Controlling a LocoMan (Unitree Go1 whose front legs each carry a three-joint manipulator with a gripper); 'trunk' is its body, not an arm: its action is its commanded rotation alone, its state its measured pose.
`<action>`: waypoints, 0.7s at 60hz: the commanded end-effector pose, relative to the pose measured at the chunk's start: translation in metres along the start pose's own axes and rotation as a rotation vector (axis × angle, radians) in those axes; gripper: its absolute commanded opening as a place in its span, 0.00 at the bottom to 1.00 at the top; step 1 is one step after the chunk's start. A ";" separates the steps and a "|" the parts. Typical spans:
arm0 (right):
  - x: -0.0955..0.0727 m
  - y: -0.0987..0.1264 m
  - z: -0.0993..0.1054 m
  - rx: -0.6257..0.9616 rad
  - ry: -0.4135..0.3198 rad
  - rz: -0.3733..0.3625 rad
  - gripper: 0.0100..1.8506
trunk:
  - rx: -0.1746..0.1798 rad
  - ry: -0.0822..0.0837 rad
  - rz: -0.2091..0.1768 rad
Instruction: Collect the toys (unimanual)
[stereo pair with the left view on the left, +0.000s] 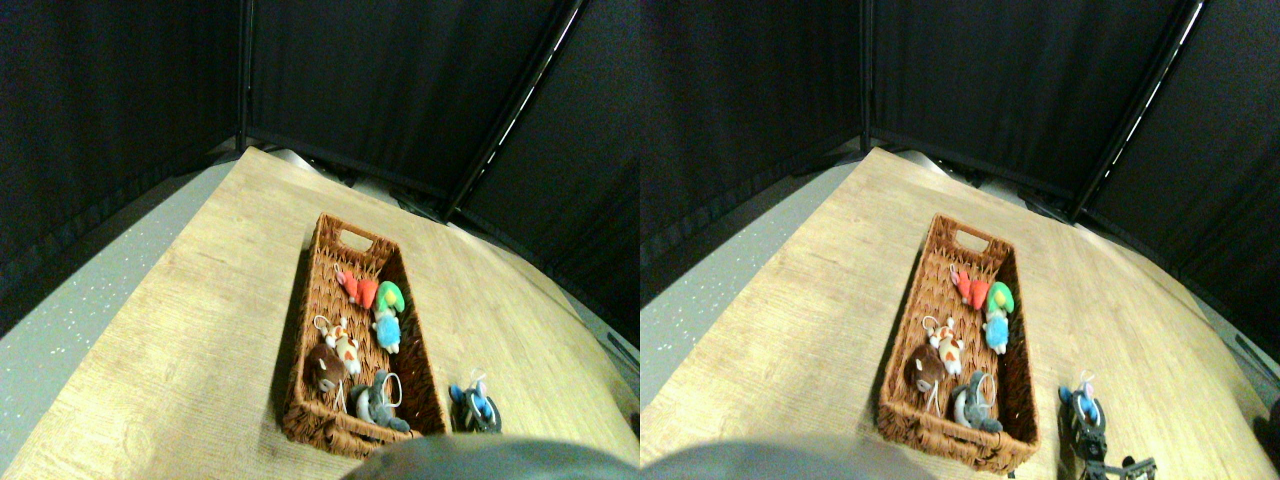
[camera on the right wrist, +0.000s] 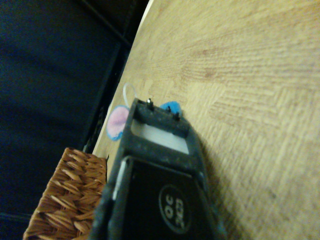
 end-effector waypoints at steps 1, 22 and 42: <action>-0.001 0.014 -0.003 0.004 0.013 0.052 0.03 | -0.005 0.016 0.008; 0.000 0.080 -0.024 -0.155 0.148 0.254 0.03 | -0.014 -0.013 0.006; -0.008 0.153 -0.053 -0.298 0.211 0.333 0.03 | -0.057 -0.039 0.032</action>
